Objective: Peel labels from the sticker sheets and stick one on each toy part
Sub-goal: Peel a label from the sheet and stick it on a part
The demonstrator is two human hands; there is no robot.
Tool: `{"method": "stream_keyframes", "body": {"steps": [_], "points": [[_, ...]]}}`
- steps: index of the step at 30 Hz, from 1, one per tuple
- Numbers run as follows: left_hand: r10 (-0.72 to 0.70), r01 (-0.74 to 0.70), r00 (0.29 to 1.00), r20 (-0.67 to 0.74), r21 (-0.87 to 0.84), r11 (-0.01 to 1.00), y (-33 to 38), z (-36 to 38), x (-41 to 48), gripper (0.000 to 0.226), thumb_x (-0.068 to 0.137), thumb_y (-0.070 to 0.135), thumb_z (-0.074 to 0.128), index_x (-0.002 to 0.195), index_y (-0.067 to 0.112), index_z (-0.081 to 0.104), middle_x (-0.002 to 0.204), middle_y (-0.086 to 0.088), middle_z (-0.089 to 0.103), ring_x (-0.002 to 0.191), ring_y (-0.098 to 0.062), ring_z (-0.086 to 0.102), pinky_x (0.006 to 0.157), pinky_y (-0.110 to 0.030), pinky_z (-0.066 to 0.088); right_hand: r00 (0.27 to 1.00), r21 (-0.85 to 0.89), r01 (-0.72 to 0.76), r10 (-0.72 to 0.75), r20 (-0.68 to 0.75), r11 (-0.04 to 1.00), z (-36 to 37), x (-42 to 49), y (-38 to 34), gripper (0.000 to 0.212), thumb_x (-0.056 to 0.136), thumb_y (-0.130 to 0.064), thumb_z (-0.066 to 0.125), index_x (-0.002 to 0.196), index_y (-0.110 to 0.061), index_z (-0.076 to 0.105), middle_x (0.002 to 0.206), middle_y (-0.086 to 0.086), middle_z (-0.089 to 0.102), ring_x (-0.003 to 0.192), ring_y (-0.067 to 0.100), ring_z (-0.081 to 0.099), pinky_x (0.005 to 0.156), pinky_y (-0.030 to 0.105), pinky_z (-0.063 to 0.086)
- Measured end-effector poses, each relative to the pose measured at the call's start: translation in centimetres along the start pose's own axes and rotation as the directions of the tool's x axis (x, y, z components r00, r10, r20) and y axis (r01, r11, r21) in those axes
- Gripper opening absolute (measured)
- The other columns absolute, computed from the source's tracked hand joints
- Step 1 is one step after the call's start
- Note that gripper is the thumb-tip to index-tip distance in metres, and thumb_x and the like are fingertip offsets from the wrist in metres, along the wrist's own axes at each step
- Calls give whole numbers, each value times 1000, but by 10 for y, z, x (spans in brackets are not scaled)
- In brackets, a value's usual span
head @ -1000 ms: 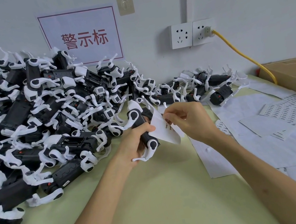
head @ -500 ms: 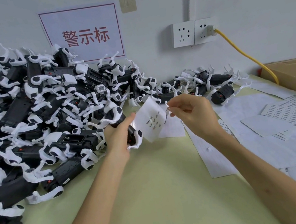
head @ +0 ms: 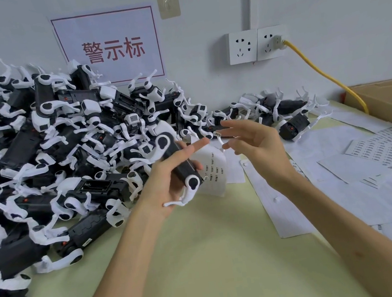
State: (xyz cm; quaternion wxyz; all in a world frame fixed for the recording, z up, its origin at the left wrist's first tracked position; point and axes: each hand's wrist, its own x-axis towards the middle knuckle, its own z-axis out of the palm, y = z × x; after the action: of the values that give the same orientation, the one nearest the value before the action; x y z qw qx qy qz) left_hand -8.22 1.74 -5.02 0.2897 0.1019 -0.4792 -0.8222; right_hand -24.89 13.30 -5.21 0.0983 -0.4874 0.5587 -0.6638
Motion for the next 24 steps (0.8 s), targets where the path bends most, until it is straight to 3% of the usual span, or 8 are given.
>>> {"method": "stream_keyframes", "body": {"steps": [4, 8, 10, 12, 14, 16, 19, 24], "points": [[-17, 18, 999, -32, 46, 999, -9, 7, -1, 19, 83, 12, 73, 70, 23, 65, 131, -13, 70, 60, -17, 65, 54, -27, 54, 999, 34, -11, 10, 37, 999, 5, -2, 1, 45, 90, 10, 60, 120, -21, 72, 109, -7, 77, 95, 15, 74, 78, 21, 53], [-17, 20, 998, -66, 46, 999, -11, 7, 0, 16, 79, 17, 76, 68, 26, 70, 131, -13, 64, 64, -19, 64, 57, -29, 53, 1000, -26, -2, 2, 19, 1000, 9, -5, 2, 37, 92, 0, 66, 118, -25, 73, 110, -9, 77, 99, 15, 73, 89, 37, 58], [-3, 5, 999, -37, 54, 999, -11, 6, 1, 11, 79, 20, 78, 71, 27, 75, 135, -7, 63, 67, -17, 65, 64, -28, 54, 1000, -49, 15, -16, -13, 999, 10, -6, 2, 31, 92, -6, 70, 114, -27, 75, 108, -13, 77, 96, 12, 73, 89, 37, 58], [7, -8, 1000, 8, 60, 998, -11, 4, 0, 2, 77, 26, 80, 76, 28, 79, 123, 2, 70, 69, -15, 66, 69, -26, 53, 999, -58, 17, -19, -43, 998, 10, -6, 1, 28, 92, -9, 71, 108, -31, 75, 104, -17, 77, 93, 11, 73, 87, 38, 58], [-2, 1, 1000, 26, 45, 999, -11, 3, 0, 10, 72, 29, 87, 79, 27, 80, 102, 8, 74, 70, -14, 67, 73, -26, 54, 998, -78, 14, -18, -59, 997, 11, -7, 1, 26, 92, -10, 71, 105, -33, 75, 102, -18, 77, 90, 12, 74, 86, 40, 58], [-10, 10, 1000, 27, 27, 1000, -12, 1, 2, 22, 63, 33, 94, 79, 27, 79, 98, 9, 74, 71, -15, 68, 76, -27, 54, 998, -93, 14, -20, -63, 996, 12, -7, 1, 25, 93, -11, 71, 104, -33, 76, 101, -17, 77, 90, 13, 74, 86, 42, 58], [-4, 3, 999, 36, 15, 1000, -12, 0, 1, 27, 62, 35, 94, 83, 26, 81, 106, 6, 65, 73, -15, 68, 79, -28, 53, 997, -84, 18, -25, -78, 996, 13, -8, 1, 23, 93, -11, 71, 101, -32, 76, 100, -15, 77, 85, 13, 74, 84, 41, 59], [-13, 12, 999, 53, 6, 1000, -11, 5, -2, 7, 76, 26, 81, 83, 27, 80, 134, -7, 53, 72, -17, 69, 77, -27, 54, 994, -32, 28, -31, -103, 999, 12, -7, 2, 16, 92, -9, 74, 98, -24, 78, 92, -10, 78, 75, 18, 74, 75, 28, 59]]}}
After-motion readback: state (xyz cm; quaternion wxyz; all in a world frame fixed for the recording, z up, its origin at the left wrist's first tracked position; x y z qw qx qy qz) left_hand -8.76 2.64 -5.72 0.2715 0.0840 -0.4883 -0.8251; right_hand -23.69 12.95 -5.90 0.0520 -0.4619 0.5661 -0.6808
